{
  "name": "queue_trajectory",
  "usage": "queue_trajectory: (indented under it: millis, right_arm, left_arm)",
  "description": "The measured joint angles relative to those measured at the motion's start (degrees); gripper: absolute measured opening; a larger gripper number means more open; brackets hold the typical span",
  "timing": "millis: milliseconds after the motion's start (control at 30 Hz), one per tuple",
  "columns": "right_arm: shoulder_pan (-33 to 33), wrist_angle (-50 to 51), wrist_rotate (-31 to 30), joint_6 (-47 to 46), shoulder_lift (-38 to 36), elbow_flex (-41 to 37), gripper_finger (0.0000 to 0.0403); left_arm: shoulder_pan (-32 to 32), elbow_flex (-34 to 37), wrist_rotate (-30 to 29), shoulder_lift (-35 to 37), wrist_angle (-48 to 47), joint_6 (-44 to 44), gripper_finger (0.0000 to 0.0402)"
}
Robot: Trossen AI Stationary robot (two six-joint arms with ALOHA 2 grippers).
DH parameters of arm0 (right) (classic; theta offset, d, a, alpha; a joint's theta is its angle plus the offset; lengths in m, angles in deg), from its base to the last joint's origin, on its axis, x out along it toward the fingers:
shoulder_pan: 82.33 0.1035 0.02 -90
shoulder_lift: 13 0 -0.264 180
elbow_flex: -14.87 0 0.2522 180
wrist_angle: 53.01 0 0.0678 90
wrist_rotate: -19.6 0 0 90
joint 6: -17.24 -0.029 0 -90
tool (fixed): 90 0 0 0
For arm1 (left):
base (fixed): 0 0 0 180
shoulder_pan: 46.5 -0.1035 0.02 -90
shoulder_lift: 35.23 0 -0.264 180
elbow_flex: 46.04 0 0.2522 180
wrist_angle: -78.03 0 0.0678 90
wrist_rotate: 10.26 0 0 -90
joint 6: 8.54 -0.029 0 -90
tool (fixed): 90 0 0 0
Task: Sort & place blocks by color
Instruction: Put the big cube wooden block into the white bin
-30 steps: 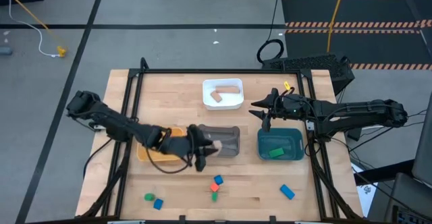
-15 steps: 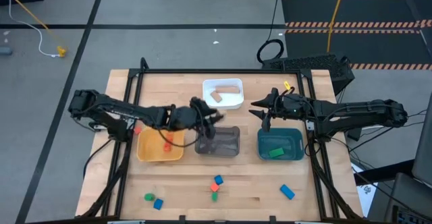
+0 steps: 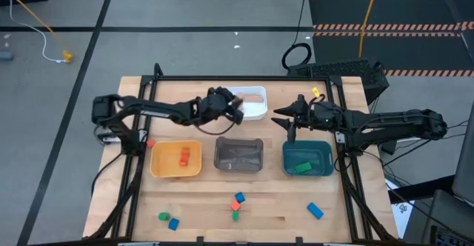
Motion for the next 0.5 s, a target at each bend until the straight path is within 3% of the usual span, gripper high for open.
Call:
queue_trajectory:
  millis: [400,500]
  right_arm:
    - [0.0,-2.1,0.0,-1.4,0.0,0.0,0.0150]
    - [0.0,-3.2,0.1,-1.4,0.0,0.0,0.0150]
  left_arm:
    - [-4.2,0.0,1.7,-6.4,1.2,6.0,0.0130]
    - [-4.9,0.0,4.6,-6.7,0.7,6.6,0.0130]
